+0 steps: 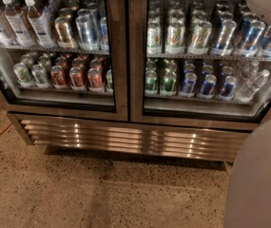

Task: Open right fridge door

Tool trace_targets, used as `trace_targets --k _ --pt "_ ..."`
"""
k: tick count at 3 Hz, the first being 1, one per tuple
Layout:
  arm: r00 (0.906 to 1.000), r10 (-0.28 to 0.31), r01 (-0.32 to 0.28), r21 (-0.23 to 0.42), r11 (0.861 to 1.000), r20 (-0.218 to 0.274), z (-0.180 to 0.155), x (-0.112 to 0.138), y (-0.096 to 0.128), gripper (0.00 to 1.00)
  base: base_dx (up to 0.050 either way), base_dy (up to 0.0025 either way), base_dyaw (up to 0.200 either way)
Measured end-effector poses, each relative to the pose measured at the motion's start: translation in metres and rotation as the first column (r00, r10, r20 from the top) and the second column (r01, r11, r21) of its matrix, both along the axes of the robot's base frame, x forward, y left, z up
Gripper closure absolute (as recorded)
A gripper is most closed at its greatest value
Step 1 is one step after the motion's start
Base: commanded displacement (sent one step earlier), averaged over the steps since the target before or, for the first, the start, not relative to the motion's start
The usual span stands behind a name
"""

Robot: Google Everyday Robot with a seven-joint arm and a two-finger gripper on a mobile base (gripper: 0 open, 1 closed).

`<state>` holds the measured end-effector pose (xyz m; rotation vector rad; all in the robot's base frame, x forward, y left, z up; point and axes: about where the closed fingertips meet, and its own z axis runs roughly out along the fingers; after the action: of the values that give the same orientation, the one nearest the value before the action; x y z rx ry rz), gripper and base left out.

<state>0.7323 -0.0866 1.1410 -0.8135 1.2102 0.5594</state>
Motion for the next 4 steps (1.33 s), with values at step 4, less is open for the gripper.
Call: trace_targets --k 4 --pt "0.9985 0.036 -0.034 0.055 0.998 -0.04 0.004 -0.01 0.024 0.46 0.0 0.0 0.0"
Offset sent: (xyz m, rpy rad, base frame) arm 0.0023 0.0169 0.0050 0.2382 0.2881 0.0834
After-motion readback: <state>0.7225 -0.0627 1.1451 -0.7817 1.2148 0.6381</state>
